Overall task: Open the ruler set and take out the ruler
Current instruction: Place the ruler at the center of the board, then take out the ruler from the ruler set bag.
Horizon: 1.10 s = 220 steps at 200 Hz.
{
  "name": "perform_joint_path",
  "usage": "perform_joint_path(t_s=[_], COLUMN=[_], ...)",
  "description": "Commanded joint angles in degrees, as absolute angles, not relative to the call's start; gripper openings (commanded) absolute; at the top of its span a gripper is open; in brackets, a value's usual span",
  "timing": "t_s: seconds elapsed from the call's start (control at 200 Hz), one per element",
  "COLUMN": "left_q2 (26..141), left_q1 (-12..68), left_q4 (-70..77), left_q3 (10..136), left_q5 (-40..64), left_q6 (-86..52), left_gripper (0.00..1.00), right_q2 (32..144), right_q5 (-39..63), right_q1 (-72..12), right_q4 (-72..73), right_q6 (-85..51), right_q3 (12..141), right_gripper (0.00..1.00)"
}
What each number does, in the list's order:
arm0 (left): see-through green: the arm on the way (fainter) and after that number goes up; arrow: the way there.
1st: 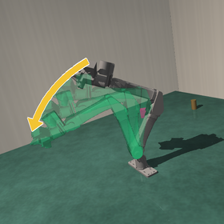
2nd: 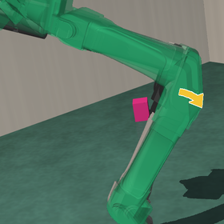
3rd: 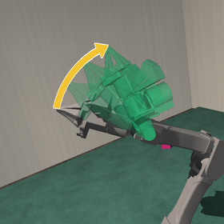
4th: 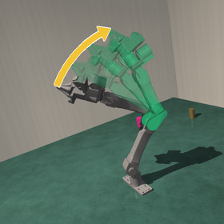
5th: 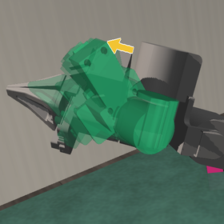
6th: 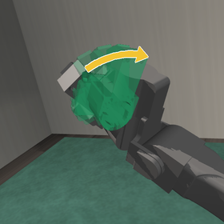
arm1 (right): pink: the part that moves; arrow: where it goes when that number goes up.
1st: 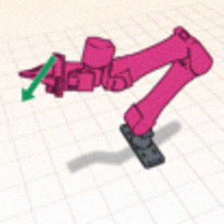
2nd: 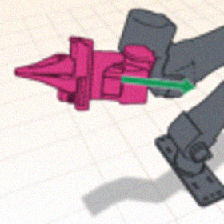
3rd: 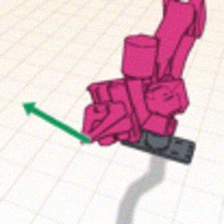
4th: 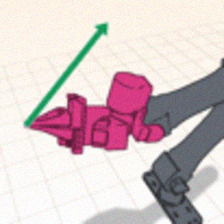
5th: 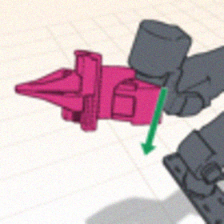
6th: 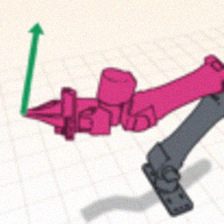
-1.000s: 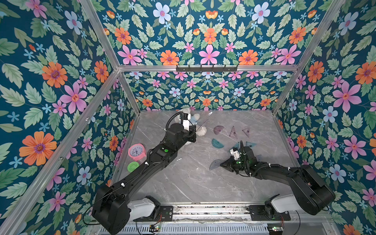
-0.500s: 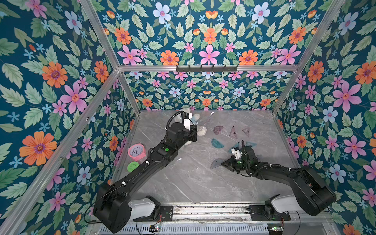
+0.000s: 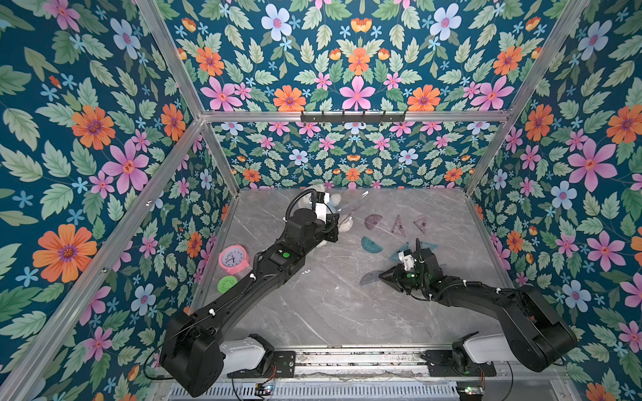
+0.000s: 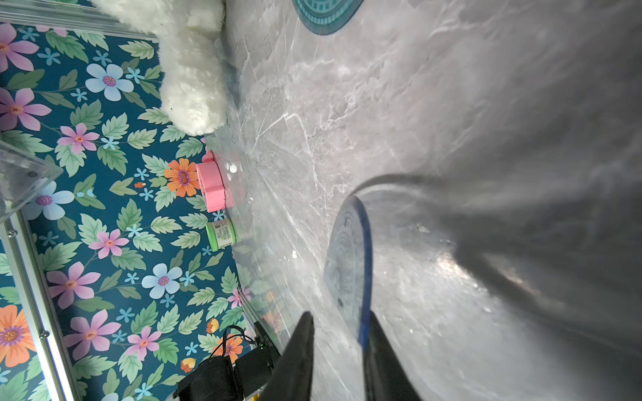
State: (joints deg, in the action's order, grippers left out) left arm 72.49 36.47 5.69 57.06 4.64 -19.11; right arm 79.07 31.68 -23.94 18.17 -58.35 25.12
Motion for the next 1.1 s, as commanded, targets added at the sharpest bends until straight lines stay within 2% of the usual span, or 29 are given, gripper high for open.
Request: perform_joint_path(t_s=[0.0, 0.205, 0.41, 0.52, 0.66, 0.845, 1.095], left_q2=[72.9, 73.3, 73.6, 74.0, 75.2, 76.7, 77.2], left_q1=[37.1, 38.2, 39.0, 39.7, 41.7, 44.5, 45.8], left_q4=[6.9, 7.1, 7.4, 7.6, 8.2, 8.4, 8.7], left_q3=[57.4, 57.4, 57.4, 57.3, 57.5, 58.2, 57.7], left_q5=[6.1, 6.2, 6.5, 6.7, 6.4, 5.3, 4.1], left_q6=[-19.2, -18.5, -18.3, -18.3, -18.3, -17.5, -16.9], left_gripper=[0.0, 0.0, 0.0, 0.0, 0.0, 0.0, 0.0], right_q2=[77.1, 68.9, 61.4, 57.3, 57.8, 65.7, 71.6], right_q5=[29.7, 26.7, 24.9, 24.2, 22.6, 22.0, 22.7], right_q1=[-23.8, -23.7, -23.6, -23.8, -26.1, -30.8, -32.0], right_q4=[14.7, 3.2, -6.5, -8.4, -8.5, -8.6, -6.6], right_q6=[-57.4, -54.1, -51.7, -52.8, -54.1, -53.8, -55.2], right_q3=[25.5, 27.2, 30.6, 34.3, 41.7, 52.9, 59.1], right_gripper=[0.31, 0.36, 0.36, 0.3, 0.15, 0.1, 0.0])
